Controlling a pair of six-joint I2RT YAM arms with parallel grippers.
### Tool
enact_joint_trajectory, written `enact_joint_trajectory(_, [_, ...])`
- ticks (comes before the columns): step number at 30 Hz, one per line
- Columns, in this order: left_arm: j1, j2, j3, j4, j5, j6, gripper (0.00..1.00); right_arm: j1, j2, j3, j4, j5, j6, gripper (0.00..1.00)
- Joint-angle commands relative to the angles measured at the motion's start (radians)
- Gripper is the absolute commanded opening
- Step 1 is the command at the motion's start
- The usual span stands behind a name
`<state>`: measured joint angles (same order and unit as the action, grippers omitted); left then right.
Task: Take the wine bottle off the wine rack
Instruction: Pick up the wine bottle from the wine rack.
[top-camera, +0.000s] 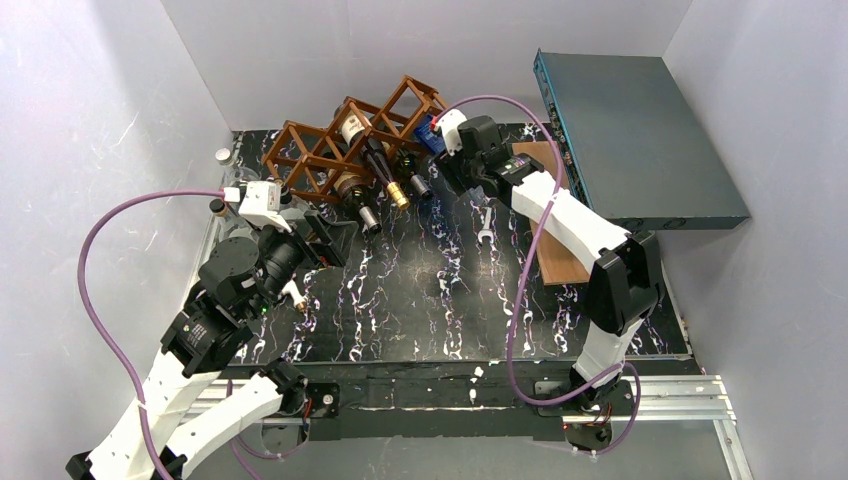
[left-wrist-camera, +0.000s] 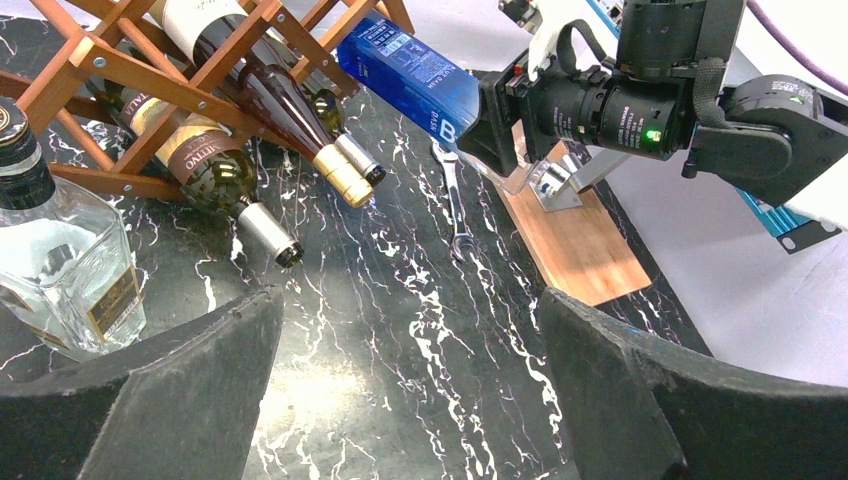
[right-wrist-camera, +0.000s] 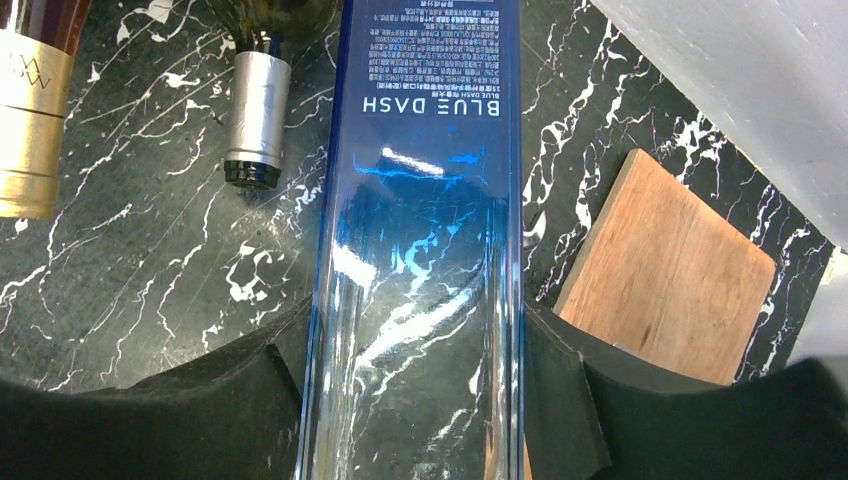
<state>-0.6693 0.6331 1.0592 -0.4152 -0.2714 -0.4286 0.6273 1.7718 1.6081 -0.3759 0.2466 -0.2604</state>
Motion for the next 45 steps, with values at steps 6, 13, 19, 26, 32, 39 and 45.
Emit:
enact_joint_trajectory(6, [0.006, 0.014, 0.011, 0.016, 0.015, -0.001, 0.98, 0.013, -0.050, 0.182, 0.186, -0.106, -0.010, 0.01])
enact_joint_trajectory(13, [0.005, 0.016, 0.015, 0.016, 0.017, 0.001, 0.98, 0.014, -0.034, 0.235, 0.174, -0.115, -0.012, 0.01])
enact_joint_trajectory(19, [0.006, 0.029, 0.017, 0.019, 0.024, -0.001, 0.98, 0.014, -0.022, 0.267, 0.166, -0.118, -0.014, 0.01])
enact_joint_trajectory(26, [0.005, 0.028, 0.013, 0.021, 0.028, -0.004, 0.98, 0.012, -0.017, 0.278, 0.162, -0.122, -0.014, 0.01])
enact_joint_trajectory(32, [0.005, 0.028, 0.008, 0.025, 0.032, -0.008, 0.98, 0.012, -0.023, 0.267, 0.161, -0.127, -0.013, 0.01])
enact_joint_trajectory(39, [0.005, 0.028, -0.002, 0.034, 0.042, -0.015, 0.98, -0.003, -0.058, 0.212, 0.165, -0.155, 0.018, 0.01])
enact_joint_trajectory(45, [0.005, 0.032, -0.006, 0.041, 0.053, -0.021, 0.98, -0.011, -0.072, 0.142, 0.197, -0.181, 0.076, 0.01])
